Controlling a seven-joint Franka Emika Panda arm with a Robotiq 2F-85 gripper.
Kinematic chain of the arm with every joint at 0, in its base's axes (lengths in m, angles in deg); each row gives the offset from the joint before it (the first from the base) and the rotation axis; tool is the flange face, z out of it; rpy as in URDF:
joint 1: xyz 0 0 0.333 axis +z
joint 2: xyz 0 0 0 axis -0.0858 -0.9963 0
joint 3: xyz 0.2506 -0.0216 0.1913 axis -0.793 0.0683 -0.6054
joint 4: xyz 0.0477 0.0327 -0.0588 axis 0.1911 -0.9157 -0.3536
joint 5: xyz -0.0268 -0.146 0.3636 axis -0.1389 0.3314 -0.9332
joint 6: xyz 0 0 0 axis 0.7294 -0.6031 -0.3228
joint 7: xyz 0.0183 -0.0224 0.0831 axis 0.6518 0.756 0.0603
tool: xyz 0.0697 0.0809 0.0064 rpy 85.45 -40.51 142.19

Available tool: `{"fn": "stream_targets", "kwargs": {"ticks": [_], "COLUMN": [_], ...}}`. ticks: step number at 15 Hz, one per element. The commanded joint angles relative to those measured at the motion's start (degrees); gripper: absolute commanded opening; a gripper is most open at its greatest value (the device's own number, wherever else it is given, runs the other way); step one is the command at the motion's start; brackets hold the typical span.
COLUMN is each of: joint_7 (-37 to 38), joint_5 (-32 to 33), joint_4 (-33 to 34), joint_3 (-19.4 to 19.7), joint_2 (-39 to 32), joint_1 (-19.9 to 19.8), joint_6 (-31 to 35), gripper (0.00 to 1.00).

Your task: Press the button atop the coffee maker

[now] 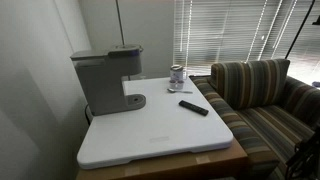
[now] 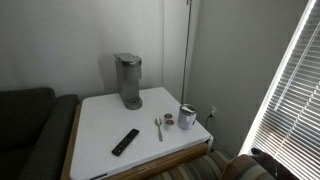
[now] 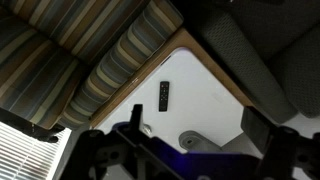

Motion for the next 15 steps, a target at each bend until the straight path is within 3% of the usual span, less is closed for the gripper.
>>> {"fn": "stream_targets", "kwargs": {"ticks": [1, 8, 12, 14, 15], "joint_7": [-0.14, -15.33, -24.72, -28.65, -25.99], "joint_5": [-0.18, -3.84, -8.27, -9.37, -9.9], "joint_4": [0.16, 5.25, 10.92, 13.4, 9.3], "joint_3": [-0.15, 4.35, 4.69, 3.63, 1.81], "joint_2": [-0.15, -7.16, -14.36, -18.05, -13.62], "joint_1": [-0.21, 9.68, 14.52, 14.86, 11.41], "joint_6": [-0.12, 1.21, -0.8, -0.8, 0.54], "gripper": [1.0, 1.0, 1.0, 1.0, 1.0]}}
